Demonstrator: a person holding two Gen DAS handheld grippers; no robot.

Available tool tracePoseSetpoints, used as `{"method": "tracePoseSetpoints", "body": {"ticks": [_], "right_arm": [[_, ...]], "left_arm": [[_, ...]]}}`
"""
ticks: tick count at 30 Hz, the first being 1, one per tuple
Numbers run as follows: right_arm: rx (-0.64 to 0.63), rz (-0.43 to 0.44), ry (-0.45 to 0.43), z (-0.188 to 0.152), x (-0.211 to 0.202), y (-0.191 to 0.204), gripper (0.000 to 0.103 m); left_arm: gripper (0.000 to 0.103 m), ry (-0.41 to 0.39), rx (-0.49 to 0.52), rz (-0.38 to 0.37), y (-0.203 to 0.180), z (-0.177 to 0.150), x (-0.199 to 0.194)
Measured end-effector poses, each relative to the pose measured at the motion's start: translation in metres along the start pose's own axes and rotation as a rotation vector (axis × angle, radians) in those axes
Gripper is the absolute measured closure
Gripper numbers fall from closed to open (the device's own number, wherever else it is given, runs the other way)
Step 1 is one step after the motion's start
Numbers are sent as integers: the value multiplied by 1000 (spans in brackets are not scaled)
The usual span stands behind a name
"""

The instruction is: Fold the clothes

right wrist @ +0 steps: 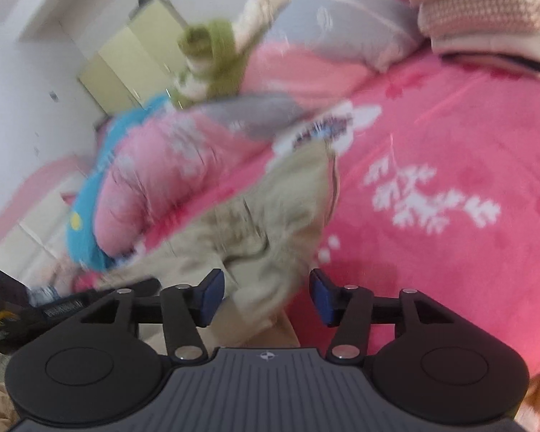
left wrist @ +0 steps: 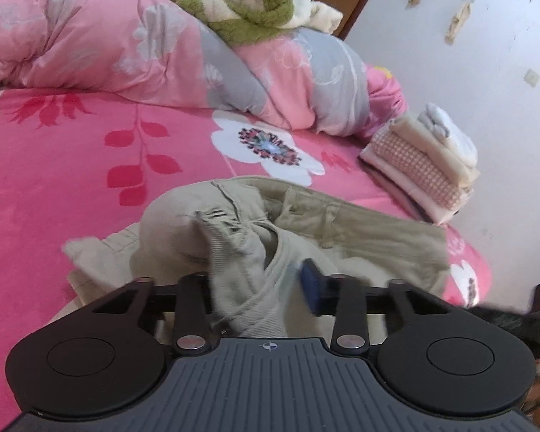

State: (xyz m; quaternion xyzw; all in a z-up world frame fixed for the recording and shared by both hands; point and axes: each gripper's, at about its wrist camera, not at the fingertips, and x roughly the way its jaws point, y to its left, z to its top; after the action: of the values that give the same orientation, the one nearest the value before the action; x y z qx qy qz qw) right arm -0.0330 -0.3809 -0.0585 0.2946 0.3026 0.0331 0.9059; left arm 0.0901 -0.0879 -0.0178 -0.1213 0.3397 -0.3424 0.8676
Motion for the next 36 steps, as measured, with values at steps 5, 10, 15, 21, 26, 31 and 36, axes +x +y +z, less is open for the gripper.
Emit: {"method": "tracePoseSetpoints", "body": {"ticks": [5,10,15,21,26,31,36], "right_arm": [[77,38,67,-9,24,1,53],[-74,-10,-25,-1,8,28,92],[-320,-130,-233,28,-35,67,95],[-658,-327,-534,69,-86,122,96],[-817,-442,-720,107,-110,157,96],[-896,-497,-838,147,-112,185,97],[-987,-459,-809,167,-61,224,96]], "left_arm": [[95,-60,34,-27,-19,4,-14],[96,-118,30,-23,-29,6,-32],[97,-182,-10,-42,-30,13,-55],[98,-343,12,-112,-47,30,-93],[98,-496,4,-162,-44,47,-134],[98,-577,13,-142,-35,45,-154],[98,-645,48,11,-22,25,-159]]}}
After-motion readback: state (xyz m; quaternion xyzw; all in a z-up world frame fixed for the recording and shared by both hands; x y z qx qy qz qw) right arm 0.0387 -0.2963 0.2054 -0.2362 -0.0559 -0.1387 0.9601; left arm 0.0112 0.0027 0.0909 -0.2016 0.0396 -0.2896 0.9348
